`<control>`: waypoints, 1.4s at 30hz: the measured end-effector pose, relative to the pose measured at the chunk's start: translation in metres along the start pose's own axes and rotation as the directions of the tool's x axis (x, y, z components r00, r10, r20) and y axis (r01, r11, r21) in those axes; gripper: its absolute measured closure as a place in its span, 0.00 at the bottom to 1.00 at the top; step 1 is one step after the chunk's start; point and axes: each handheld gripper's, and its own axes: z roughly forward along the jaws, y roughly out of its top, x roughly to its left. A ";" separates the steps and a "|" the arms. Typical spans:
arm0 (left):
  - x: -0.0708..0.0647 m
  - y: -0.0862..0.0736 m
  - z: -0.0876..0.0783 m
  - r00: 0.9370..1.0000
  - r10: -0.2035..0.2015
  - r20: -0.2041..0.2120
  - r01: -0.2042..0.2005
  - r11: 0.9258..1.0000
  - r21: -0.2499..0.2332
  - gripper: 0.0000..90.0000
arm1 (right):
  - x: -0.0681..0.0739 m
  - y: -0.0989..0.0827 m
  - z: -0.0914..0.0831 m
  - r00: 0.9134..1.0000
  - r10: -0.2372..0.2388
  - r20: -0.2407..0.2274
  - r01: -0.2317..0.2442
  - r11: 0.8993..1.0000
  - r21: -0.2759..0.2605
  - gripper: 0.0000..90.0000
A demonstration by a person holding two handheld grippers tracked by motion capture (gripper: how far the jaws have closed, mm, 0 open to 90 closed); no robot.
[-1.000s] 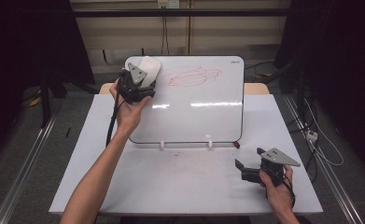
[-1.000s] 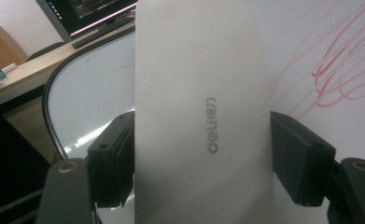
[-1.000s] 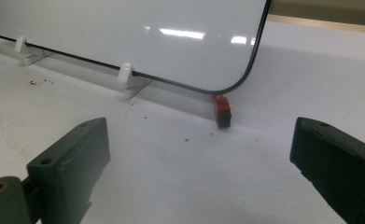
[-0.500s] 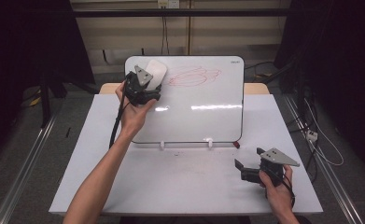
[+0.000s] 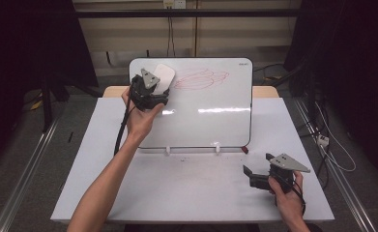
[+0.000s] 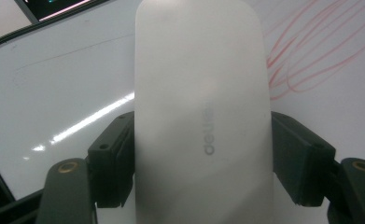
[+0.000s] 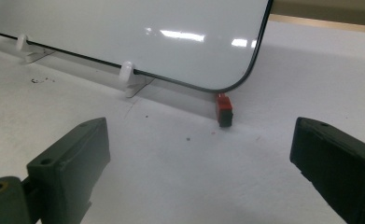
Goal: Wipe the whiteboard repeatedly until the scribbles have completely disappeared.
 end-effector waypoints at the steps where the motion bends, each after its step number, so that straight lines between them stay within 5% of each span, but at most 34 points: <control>1: 0.000 0.000 0.000 1.000 0.000 0.000 0.000 1.000 0.000 0.33 | 0.000 0.000 0.000 1.000 0.000 0.000 0.000 1.000 0.000 0.05; 6: 0.009 0.000 -0.004 1.000 0.005 -0.031 -0.005 1.000 0.000 0.34 | 0.000 0.000 0.000 1.000 0.000 -0.001 0.000 1.000 0.001 0.06; 8: 0.015 0.000 -0.007 0.997 0.012 -0.075 -0.012 1.000 0.003 0.34 | 0.000 0.000 0.000 1.000 0.000 -0.001 0.000 1.000 0.002 0.06; 14: 0.011 0.000 -0.005 0.995 0.035 -0.096 -0.034 0.999 0.007 0.34 | 0.001 0.000 0.001 1.000 -0.004 -0.003 0.004 1.000 0.005 0.06; 25: -0.008 0.000 0.001 0.994 0.081 -0.070 -0.078 0.996 0.036 0.34 | 0.002 0.001 0.001 1.000 -0.004 -0.004 0.004 1.000 0.005 0.06; 33: -0.036 -0.005 0.002 0.987 0.159 -0.013 -0.158 0.986 0.054 0.34 | 0.002 0.000 0.000 1.000 -0.004 -0.006 0.004 1.000 0.001 0.06; 39: -0.028 0.001 0.002 0.984 0.178 0.007 -0.178 0.982 0.063 0.34 | 0.001 0.000 -0.001 1.000 -0.005 -0.007 0.005 1.000 0.000 0.05; 42: -0.012 0.011 0.001 0.990 0.137 -0.020 -0.135 0.989 0.054 0.34 | 0.001 0.000 -0.001 1.000 -0.002 -0.004 0.002 1.000 0.000 0.05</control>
